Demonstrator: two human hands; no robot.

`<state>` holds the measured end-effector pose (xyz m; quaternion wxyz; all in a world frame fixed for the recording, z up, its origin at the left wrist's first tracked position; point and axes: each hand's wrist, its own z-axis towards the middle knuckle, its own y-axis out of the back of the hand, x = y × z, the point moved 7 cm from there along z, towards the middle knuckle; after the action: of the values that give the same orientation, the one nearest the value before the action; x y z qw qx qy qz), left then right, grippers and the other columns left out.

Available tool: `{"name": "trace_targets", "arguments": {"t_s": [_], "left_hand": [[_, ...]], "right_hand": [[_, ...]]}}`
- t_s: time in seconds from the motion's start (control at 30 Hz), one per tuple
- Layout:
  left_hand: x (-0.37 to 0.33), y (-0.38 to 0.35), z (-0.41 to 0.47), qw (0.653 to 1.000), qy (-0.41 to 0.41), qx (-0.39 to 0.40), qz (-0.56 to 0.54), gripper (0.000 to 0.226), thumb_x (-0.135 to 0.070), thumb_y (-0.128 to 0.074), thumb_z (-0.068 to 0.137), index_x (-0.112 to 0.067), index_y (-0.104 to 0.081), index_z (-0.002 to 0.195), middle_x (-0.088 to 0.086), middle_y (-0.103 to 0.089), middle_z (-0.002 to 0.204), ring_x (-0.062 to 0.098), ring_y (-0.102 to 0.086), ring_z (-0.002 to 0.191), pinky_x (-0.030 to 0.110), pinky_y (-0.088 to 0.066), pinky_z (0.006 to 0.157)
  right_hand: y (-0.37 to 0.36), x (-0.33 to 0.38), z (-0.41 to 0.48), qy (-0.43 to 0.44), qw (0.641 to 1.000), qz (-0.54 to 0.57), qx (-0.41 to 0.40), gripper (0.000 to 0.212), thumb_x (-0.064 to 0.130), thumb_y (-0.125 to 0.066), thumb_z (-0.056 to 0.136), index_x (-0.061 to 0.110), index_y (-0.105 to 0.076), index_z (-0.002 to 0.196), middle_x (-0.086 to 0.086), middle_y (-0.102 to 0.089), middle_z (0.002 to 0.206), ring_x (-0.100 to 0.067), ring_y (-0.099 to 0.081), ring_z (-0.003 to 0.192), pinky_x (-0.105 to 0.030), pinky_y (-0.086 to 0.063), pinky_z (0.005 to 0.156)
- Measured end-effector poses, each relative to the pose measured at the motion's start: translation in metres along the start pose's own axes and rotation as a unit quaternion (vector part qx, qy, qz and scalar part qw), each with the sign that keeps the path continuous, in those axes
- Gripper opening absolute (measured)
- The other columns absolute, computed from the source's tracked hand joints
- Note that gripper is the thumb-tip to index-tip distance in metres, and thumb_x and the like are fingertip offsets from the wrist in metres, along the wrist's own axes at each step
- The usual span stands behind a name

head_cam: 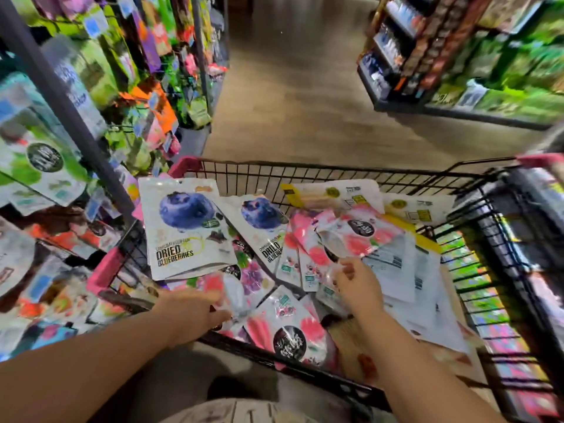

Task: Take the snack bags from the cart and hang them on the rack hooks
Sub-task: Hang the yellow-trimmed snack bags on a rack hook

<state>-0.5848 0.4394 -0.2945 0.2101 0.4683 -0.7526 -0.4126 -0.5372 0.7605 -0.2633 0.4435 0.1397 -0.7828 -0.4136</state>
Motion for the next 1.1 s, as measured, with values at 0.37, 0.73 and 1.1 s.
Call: {"name": "trace_targets", "arguments": {"t_s": [0.37, 0.73, 1.1], "left_hand": [[-0.003, 0.007, -0.003, 0.999, 0.006, 0.000, -0.053, 0.046, -0.074, -0.029, 0.088, -0.048, -0.050, 0.119, -0.015, -0.062, 0.121, 0.012, -0.057, 0.112, 0.030, -0.041, 0.086], [-0.002, 0.008, -0.004, 0.997, 0.012, -0.024, -0.070, 0.043, -0.075, -0.030, 0.086, -0.052, -0.050, 0.116, -0.021, -0.063, 0.116, 0.008, -0.058, 0.108, 0.027, -0.043, 0.083], [-0.005, 0.010, -0.006, 0.998, 0.007, -0.033, -0.062, 0.035, -0.071, -0.031, 0.089, -0.045, -0.053, 0.098, -0.020, -0.057, 0.089, 0.002, -0.053, 0.087, 0.023, -0.037, 0.072]], "right_hand": [[0.025, -0.027, 0.037, -0.187, 0.950, 0.231, -0.092, 0.036, 0.030, -0.061, 0.088, 0.003, -0.056, 0.111, -0.010, -0.066, 0.095, -0.022, -0.063, 0.069, -0.027, -0.048, 0.056], [0.079, -0.068, 0.023, -0.223, 0.953, -0.078, -0.192, 0.063, 0.046, -0.068, 0.082, 0.017, -0.050, 0.135, -0.015, -0.051, 0.133, -0.037, -0.045, 0.123, -0.047, -0.043, 0.097], [0.082, -0.058, 0.009, -0.135, 0.971, 0.150, -0.126, 0.035, 0.022, -0.065, 0.091, 0.022, -0.054, 0.124, -0.005, -0.057, 0.121, -0.021, -0.051, 0.094, -0.029, -0.038, 0.074]]}}
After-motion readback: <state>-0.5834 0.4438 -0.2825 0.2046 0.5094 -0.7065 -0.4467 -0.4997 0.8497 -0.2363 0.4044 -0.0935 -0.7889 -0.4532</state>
